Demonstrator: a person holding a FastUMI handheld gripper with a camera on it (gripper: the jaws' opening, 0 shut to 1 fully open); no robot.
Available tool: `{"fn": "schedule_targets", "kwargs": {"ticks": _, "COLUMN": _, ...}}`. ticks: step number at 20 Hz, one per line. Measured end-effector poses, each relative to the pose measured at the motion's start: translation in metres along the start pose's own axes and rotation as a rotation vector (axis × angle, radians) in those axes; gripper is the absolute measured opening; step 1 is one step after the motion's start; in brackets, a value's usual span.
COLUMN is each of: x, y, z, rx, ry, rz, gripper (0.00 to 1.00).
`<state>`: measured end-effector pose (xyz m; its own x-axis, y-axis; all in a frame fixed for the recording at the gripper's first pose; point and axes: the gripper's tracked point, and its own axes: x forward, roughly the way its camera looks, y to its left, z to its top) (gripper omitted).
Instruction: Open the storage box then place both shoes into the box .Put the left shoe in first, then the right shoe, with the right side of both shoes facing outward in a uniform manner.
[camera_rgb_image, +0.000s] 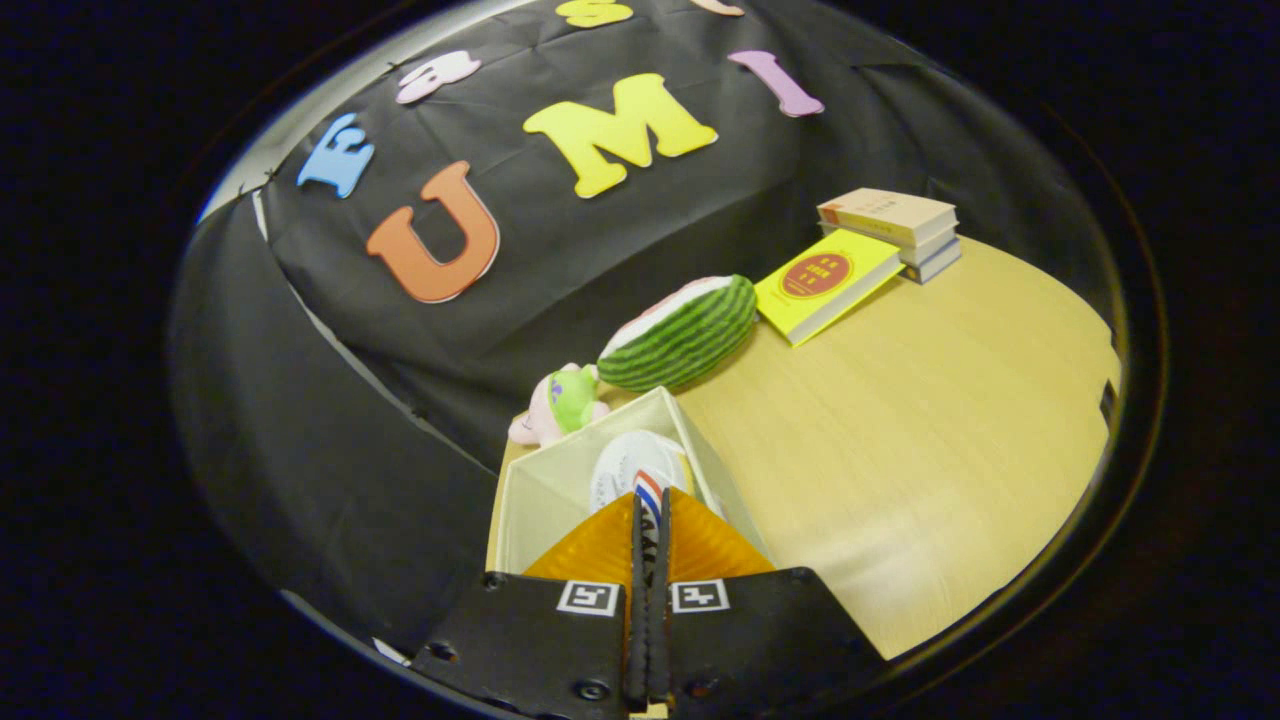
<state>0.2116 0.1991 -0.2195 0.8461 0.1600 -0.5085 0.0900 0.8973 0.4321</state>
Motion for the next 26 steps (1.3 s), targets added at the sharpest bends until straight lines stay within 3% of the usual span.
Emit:
{"fn": "schedule_targets", "kwargs": {"ticks": 1, "x": -0.003, "y": 0.008, "z": 0.003, "rx": -0.04, "ry": -0.014, "rz": 0.028, "gripper": 0.38}}
{"fn": "schedule_targets", "kwargs": {"ticks": 3, "x": -0.02, "y": -0.005, "z": 0.008, "rx": -0.136, "ry": -0.057, "rz": -0.032, "gripper": 1.0}}
{"fn": "schedule_targets", "kwargs": {"ticks": 10, "x": -0.082, "y": 0.007, "z": 0.049, "rx": -0.308, "ry": -0.225, "rz": -0.064, "gripper": 1.0}}
{"fn": "schedule_targets", "kwargs": {"ticks": 14, "x": -0.131, "y": -0.001, "z": 0.079, "rx": -0.322, "ry": -0.371, "rz": -0.078, "gripper": 1.0}}
{"fn": "schedule_targets", "kwargs": {"ticks": 26, "x": -0.266, "y": -0.02, "z": 0.126, "rx": -0.46, "ry": -0.564, "rz": -0.08, "gripper": 1.0}}
